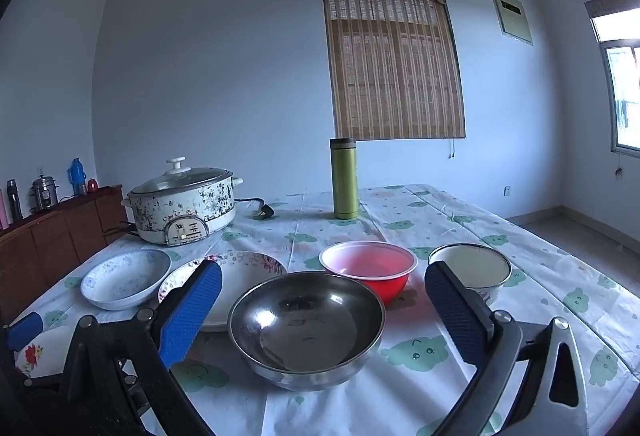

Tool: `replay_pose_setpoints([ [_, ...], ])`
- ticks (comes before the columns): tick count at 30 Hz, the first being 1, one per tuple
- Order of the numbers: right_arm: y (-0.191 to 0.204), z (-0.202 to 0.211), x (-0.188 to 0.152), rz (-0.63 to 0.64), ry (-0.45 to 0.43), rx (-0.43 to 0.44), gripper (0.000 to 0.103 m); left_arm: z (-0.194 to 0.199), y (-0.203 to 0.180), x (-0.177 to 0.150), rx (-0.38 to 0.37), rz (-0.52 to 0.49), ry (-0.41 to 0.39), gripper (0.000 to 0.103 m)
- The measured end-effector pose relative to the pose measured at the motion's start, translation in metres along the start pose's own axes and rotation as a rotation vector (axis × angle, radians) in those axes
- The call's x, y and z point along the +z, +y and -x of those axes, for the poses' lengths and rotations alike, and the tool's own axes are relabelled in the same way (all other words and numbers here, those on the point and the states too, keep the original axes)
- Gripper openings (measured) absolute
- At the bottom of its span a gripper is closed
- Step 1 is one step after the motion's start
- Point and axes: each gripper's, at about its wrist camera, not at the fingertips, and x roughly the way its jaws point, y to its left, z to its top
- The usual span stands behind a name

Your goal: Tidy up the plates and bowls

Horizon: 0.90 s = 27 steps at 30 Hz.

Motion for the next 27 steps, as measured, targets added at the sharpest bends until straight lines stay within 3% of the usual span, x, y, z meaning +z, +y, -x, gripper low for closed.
replay_pose_setpoints([
  [27,-0.0014,-0.0002,0.0001,-0.008,0.003,-0.005,0.103,-0.0015,-0.0002,-0.0009,0.003,-0.001,0.001,0.103],
])
